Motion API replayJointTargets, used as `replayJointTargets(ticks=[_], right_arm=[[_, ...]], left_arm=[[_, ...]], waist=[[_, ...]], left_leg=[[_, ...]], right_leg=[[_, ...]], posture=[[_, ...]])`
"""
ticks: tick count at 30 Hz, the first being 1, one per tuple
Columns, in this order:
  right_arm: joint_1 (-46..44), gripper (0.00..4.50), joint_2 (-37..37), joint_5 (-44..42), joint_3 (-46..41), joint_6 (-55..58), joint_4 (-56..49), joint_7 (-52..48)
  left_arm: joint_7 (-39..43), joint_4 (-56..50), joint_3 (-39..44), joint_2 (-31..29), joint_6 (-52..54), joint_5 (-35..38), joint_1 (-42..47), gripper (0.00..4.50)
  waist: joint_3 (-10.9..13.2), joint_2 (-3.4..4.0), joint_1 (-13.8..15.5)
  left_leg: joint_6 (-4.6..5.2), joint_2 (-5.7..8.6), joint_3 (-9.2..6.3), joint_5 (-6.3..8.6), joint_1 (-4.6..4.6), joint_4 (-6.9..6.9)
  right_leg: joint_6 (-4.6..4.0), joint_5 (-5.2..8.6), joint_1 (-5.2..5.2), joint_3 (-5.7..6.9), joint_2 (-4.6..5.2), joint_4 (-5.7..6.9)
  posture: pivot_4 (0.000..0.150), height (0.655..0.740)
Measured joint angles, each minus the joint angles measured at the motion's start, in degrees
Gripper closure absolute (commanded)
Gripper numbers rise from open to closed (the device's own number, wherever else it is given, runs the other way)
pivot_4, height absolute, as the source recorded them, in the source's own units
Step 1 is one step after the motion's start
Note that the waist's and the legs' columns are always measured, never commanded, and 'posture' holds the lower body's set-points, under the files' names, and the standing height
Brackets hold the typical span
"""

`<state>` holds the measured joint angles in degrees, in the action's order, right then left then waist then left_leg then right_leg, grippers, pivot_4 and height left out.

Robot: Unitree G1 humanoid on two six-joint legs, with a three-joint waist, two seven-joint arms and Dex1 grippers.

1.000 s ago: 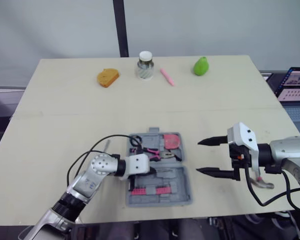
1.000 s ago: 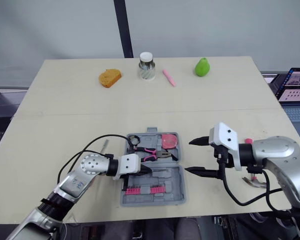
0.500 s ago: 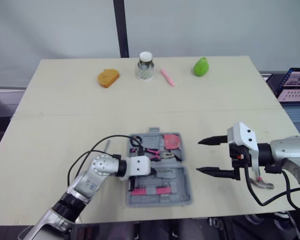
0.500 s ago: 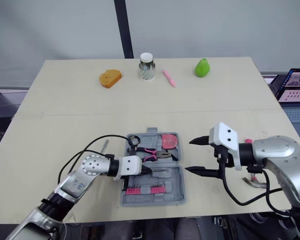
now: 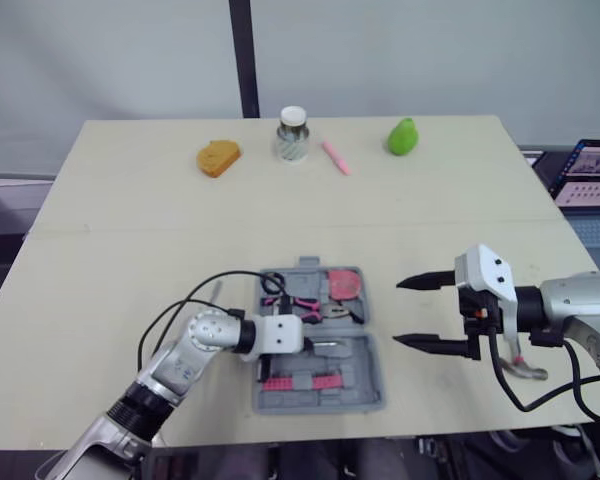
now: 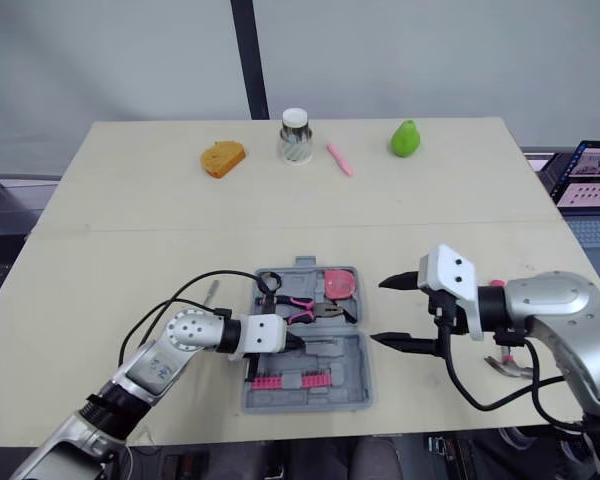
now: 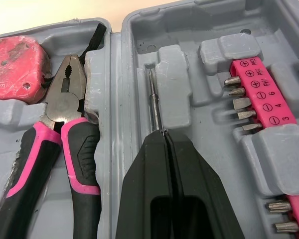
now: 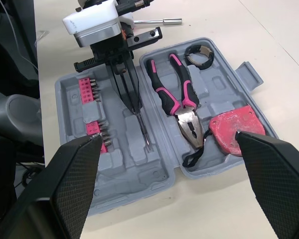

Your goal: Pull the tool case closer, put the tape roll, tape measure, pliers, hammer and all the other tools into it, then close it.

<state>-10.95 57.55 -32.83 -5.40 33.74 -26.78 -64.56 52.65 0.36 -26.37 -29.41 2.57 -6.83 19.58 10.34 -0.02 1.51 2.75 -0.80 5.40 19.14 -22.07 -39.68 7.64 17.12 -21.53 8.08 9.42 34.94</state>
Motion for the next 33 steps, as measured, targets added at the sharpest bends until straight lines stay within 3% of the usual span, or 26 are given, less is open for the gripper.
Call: replayJointTargets(ticks=[5,10,13,19,21,27,33], right_arm=[[0.0,0.0,0.0,0.0,0.0,0.0,0.1,0.0],[0.2,0.0,-0.8,-1.0,-0.9,0.0,1.1,0.1],[0.7,0.0,-1.8,-2.0,-3.3,0.2,2.9,0.7],[7.2,0.0,-4.3,-2.5,-12.3,-0.1,13.5,2.5],[9.3,0.0,-4.7,-2.0,-14.2,-0.7,17.0,3.0],[12.5,0.0,-7.1,2.1,-21.6,-8.1,35.3,6.6],[8.9,0.0,-9.3,5.9,-24.4,-18.4,52.6,11.0]], left_arm=[[0.4,-0.3,1.8,0.7,2.6,2.5,-0.7,4.43],[3.3,-4.8,8.9,1.0,16.3,14.6,-3.9,4.43],[2.8,-11.2,17.7,0.1,25.8,24.0,-3.5,3.64],[-0.8,-17.0,36.3,-8.9,35.3,32.1,-8.6,0.71],[-1.8,-17.4,40.6,-10.2,36.1,32.6,-11.5,0.06],[-3.1,-15.3,61.1,-13.9,34.4,33.2,-28.8,0.06],[-5.9,-12.3,70.3,-9.9,29.3,32.6,-38.4,0.06]], waist=[[0.0,0.0,-0.1],[0.1,-0.01,-0.2],[0.1,-0.05,0.0],[0.1,-0.05,-0.1],[0.1,-0.05,-0.2],[0.1,-0.04,-0.4],[0.1,-0.02,-0.5]], left_leg=[[0.0,-0.01,-0.02,0.0,-0.01,0.0],[0.0,-0.03,-0.06,0.0,-0.09,0.0],[0.0,-0.03,-0.12,0.0,-0.12,-0.02],[0.01,0.07,-0.05,0.0,-0.09,0.14],[0.01,0.05,-0.03,0.0,-0.08,0.14],[-0.02,0.02,0.18,0.01,0.07,0.36],[-0.14,0.01,0.35,0.08,0.26,0.52]], right_leg=[[0.0,0.0,0.0,0.01,0.0,-0.01],[0.0,0.0,-0.05,0.05,0.0,-0.01],[0.0,0.0,-0.02,0.05,0.02,-0.02],[0.0,0.0,-0.02,0.08,0.0,-0.13],[0.0,0.0,-0.02,0.08,-0.01,-0.14],[0.0,0.0,-0.05,-0.08,-0.05,-0.28],[-0.01,0.01,-0.06,-0.31,0.01,-0.53]], posture=[[0.15,0.74],[0.15,0.74],[0.15,0.74],[0.15,0.74],[0.15,0.74],[0.15,0.74],[0.15,0.74]])
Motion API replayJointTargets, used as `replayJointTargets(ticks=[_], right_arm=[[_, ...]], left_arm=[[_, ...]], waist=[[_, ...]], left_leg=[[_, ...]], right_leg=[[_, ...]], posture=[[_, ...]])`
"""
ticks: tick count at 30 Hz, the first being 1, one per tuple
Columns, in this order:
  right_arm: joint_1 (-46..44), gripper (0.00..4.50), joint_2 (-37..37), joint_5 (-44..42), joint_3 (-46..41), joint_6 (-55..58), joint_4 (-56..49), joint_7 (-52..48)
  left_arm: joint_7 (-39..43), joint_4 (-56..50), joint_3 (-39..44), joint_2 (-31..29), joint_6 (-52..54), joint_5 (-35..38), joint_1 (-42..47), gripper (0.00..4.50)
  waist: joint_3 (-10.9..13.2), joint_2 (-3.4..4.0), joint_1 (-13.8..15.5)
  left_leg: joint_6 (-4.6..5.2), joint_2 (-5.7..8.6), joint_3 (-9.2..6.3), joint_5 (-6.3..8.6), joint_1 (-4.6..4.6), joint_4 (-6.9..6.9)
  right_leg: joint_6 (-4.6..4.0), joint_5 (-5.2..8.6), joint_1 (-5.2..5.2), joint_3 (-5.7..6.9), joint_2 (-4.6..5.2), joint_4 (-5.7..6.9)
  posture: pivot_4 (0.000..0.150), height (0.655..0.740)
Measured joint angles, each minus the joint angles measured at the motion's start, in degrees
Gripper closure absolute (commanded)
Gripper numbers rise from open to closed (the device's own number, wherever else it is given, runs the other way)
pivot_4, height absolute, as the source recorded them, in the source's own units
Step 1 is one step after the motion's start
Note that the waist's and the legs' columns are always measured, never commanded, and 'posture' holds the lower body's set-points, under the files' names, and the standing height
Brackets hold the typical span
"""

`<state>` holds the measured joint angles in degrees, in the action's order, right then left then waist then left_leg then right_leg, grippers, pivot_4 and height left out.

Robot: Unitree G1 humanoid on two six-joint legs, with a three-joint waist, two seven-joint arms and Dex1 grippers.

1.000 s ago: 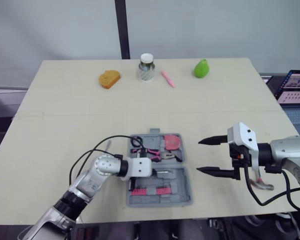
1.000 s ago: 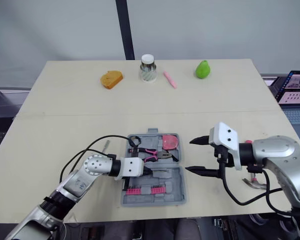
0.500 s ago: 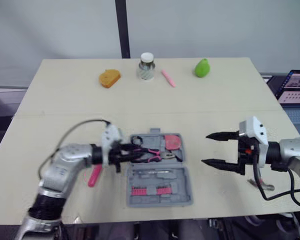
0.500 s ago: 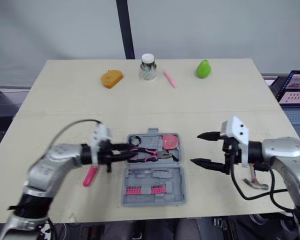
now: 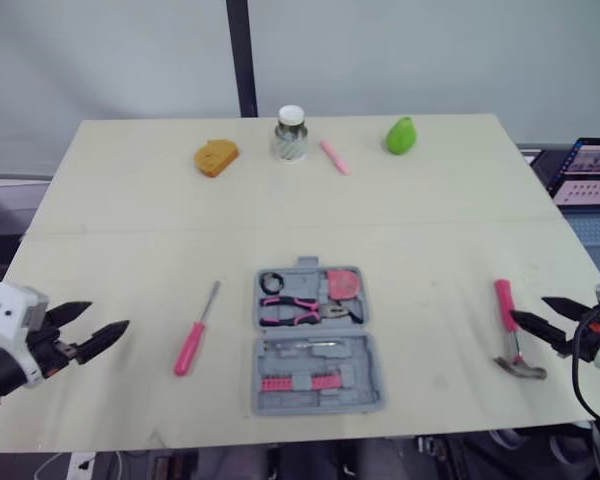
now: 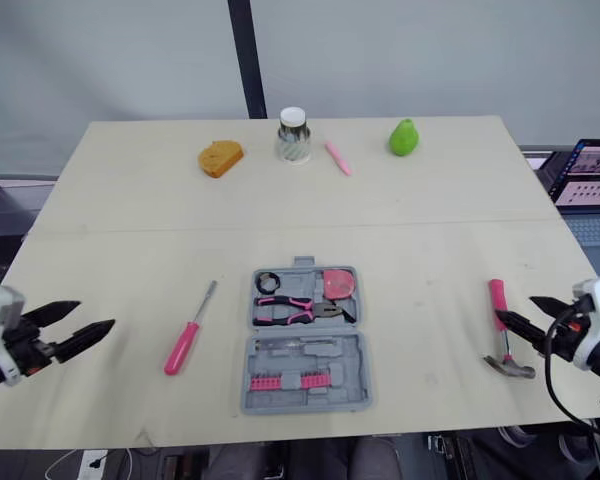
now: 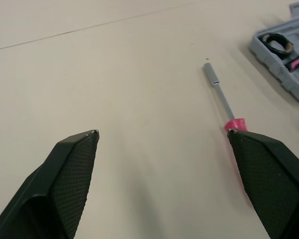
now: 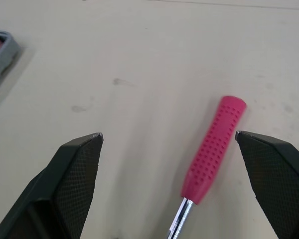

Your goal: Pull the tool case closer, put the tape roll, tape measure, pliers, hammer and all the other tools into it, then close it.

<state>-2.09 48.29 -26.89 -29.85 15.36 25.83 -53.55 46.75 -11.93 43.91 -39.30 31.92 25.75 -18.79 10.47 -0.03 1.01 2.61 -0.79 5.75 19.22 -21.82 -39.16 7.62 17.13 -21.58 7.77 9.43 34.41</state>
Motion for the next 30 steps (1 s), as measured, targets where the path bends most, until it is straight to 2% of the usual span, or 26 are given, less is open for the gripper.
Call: replayJointTargets(ticks=[6,17,22,30], right_arm=[[-4.3,0.0,0.0,3.0,-0.4,-9.0,12.3,4.6],[-4.6,0.0,0.0,3.0,-0.5,-11.0,15.1,4.7],[-1.6,0.0,0.0,2.6,-0.7,-8.5,10.6,5.0],[7.8,0.0,-0.5,-1.7,-2.5,5.0,-9.0,6.6]], left_arm=[[-2.9,5.9,1.3,3.5,-6.2,-0.6,-2.4,0.06],[-6.6,5.7,-1.3,4.4,-7.5,-0.3,-0.7,0.06],[-7.1,5.2,-2.9,4.3,-6.9,-0.1,0.7,0.06],[-5.9,-5.7,-10.6,2.2,-4.1,2.1,3.8,0.06]], waist=[[0.0,0.02,-0.4],[0.0,0.07,-1.3],[0.0,0.08,-1.2],[0.0,0.14,-1.1]], left_leg=[[-0.18,-0.11,0.17,0.11,0.25,0.16],[-0.18,-0.21,0.3,0.23,0.35,0.19],[-0.18,-0.22,0.32,0.28,0.35,0.19],[-0.39,-0.25,0.3,0.44,0.35,0.21]], right_leg=[[-0.11,0.06,0.02,-0.08,0.05,0.02],[-0.12,0.07,0.02,-0.19,0.12,0.02],[-0.12,0.07,0.01,-0.24,0.21,0.02],[-0.12,0.07,0.02,-0.62,0.23,-0.02]], posture=[[0.15,0.74],[0.15,0.74],[0.15,0.74],[0.15,0.74]])
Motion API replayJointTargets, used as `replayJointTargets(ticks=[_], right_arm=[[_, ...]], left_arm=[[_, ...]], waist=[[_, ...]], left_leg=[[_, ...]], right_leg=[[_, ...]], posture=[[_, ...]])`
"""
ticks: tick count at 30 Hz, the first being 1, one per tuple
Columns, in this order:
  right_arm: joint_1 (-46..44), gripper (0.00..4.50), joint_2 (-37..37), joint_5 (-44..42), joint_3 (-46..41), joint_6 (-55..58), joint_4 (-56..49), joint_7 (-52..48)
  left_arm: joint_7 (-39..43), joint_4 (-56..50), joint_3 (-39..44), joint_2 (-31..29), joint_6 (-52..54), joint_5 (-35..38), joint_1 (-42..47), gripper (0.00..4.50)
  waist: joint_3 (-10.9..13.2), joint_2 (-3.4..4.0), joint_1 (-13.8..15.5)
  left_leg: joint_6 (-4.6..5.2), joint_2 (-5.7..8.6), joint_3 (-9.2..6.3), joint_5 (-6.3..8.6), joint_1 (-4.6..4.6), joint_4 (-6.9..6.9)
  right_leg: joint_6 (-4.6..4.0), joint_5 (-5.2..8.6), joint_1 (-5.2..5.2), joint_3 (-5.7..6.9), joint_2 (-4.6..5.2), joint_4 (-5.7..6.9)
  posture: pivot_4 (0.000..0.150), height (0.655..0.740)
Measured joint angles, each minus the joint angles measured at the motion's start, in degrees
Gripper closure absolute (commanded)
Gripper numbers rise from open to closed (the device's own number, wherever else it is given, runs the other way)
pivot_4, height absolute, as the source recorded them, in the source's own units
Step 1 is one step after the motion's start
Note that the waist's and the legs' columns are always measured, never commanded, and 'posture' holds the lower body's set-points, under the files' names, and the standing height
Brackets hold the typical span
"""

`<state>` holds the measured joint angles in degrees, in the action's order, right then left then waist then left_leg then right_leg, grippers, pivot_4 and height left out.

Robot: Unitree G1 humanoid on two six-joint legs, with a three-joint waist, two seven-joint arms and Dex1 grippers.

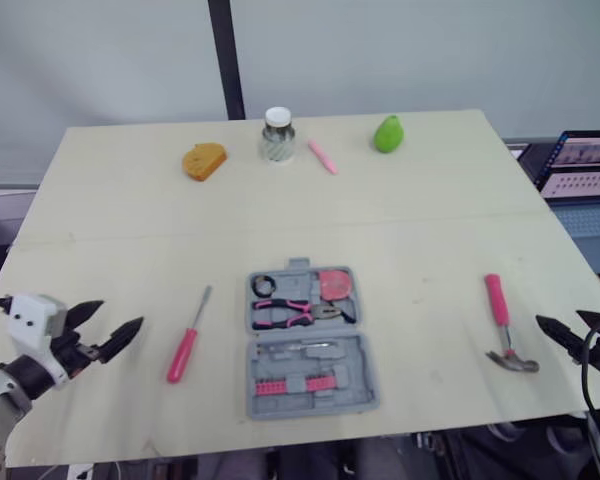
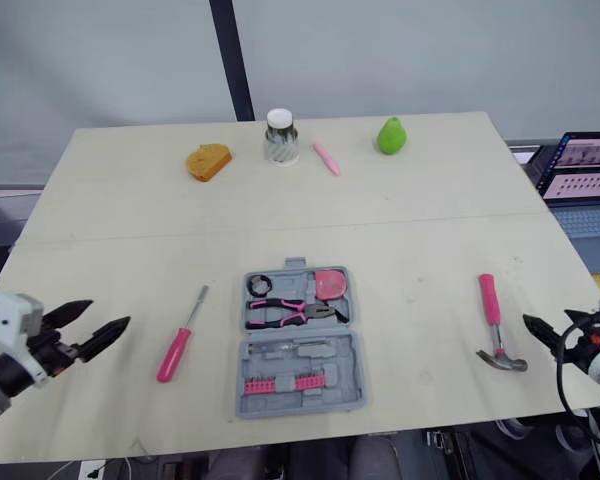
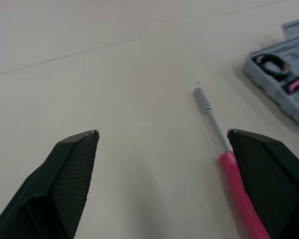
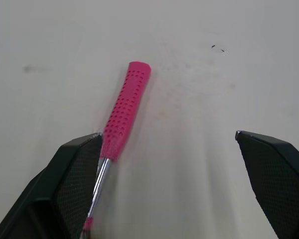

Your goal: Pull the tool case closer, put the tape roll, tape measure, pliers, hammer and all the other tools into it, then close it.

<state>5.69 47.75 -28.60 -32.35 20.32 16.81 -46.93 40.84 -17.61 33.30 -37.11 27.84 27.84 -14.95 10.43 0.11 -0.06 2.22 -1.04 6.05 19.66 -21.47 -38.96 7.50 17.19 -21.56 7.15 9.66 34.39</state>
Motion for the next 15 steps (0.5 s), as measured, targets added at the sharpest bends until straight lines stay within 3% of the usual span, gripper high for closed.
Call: replayJointTargets(ticks=[13,15], right_arm=[[9.8,0.0,-5.6,1.0,1.8,13.6,-22.5,9.8],[9.7,0.83,-6.2,1.6,2.3,15.4,-24.7,12.0]], left_arm=[[11.3,-7.3,-30.3,-3.2,-3.2,-2.3,18.5,0.06],[12.6,-7.1,-34.8,-1.6,-4.8,-3.5,21.5,0.0]], waist=[[-0.1,0.16,0.8],[0.0,0.17,0.8]], left_leg=[[0.23,0.1,0.18,-0.13,0.02,0.01],[0.25,0.09,0.18,-0.14,0.02,0.01]], right_leg=[[0.03,-0.02,-0.03,0.28,-0.29,0.15],[0.03,-0.02,-0.03,0.29,-0.32,0.14]], posture=[[0.15,0.74],[0.15,0.74]])
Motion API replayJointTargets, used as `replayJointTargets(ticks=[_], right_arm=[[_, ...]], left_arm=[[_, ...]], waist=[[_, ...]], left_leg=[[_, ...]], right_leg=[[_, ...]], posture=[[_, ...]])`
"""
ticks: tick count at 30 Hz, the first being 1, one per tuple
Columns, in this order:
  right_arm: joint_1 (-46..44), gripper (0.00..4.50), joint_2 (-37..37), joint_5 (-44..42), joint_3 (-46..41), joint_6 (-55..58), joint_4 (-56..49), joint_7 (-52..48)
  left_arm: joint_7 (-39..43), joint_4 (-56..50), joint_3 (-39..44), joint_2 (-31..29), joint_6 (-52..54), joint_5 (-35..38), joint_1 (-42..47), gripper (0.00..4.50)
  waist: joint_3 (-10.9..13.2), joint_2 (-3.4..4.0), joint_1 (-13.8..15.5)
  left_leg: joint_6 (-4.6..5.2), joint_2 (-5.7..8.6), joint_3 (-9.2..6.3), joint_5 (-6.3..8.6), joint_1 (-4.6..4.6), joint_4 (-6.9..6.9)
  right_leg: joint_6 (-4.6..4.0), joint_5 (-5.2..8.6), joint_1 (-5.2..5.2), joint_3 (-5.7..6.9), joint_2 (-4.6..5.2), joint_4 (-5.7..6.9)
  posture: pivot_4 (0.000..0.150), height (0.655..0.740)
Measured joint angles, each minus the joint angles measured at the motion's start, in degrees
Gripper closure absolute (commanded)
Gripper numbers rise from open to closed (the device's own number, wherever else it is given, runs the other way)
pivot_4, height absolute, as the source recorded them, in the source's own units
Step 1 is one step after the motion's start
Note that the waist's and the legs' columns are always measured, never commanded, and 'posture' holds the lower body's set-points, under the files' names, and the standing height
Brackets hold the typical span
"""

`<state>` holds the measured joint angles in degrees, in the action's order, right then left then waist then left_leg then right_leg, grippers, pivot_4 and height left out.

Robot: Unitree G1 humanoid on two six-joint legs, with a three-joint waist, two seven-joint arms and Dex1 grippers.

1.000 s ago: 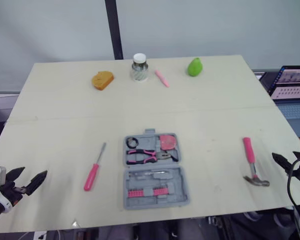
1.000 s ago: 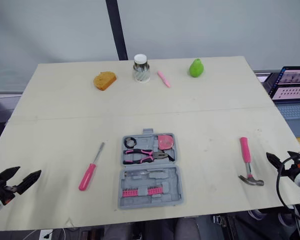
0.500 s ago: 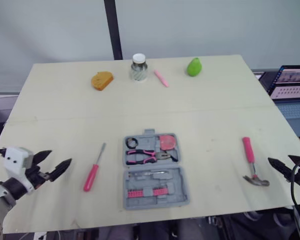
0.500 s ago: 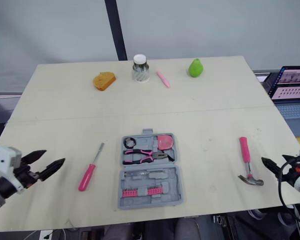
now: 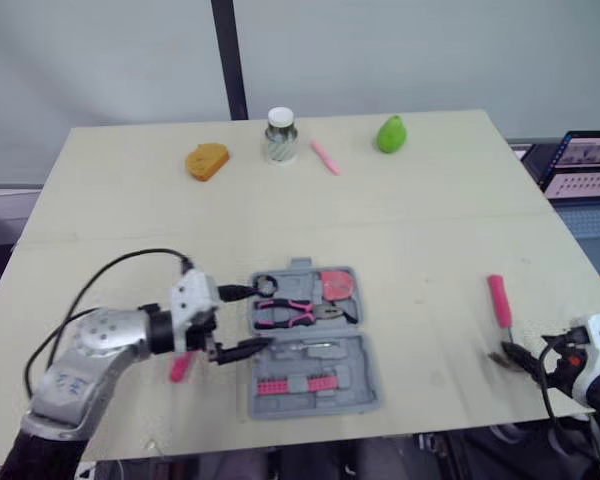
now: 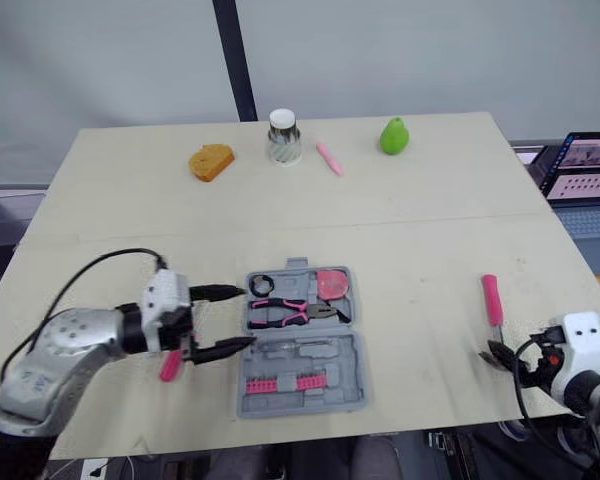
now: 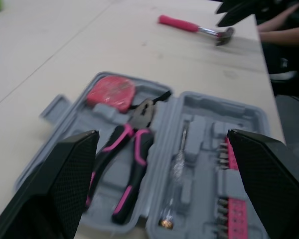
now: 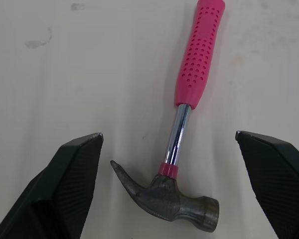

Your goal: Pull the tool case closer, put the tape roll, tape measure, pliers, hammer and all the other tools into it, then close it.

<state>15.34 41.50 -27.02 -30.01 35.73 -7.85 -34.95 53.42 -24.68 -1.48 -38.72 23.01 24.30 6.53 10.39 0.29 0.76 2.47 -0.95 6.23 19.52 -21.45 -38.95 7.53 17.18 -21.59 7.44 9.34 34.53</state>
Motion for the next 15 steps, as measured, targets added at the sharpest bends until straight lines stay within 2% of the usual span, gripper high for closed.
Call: replayJointTargets(ticks=[4,9,15], right_arm=[[-1.0,2.83,-1.3,0.2,0.2,3.1,-2.5,3.5],[-2.5,2.83,-1.7,1.4,0.6,6.0,-3.3,6.6],[-2.4,2.83,-1.8,2.9,1.8,7.8,-3.4,7.7]], left_arm=[[0.4,0.7,-5.3,2.8,-1.5,-1.4,4.2,0.0],[0.4,0.9,-8.8,6.0,-2.6,-2.4,7.8,0.0],[0.6,0.9,-12.2,6.9,-4.1,-4.6,8.3,0.0]], waist=[[0.0,0.01,0.1],[0.0,0.01,0.6],[0.0,0.01,0.6]], left_leg=[[0.04,0.0,0.01,-0.02,0.0,-0.01],[0.12,0.03,0.02,-0.07,-0.01,-0.03],[0.16,0.02,0.02,-0.09,-0.02,-0.05]], right_leg=[[0.01,0.0,0.0,0.0,-0.02,0.02],[0.05,-0.03,0.02,-0.03,-0.02,0.02],[0.05,-0.03,0.02,-0.03,-0.02,-0.11]], posture=[[0.15,0.74],[0.15,0.74],[0.15,0.74]])
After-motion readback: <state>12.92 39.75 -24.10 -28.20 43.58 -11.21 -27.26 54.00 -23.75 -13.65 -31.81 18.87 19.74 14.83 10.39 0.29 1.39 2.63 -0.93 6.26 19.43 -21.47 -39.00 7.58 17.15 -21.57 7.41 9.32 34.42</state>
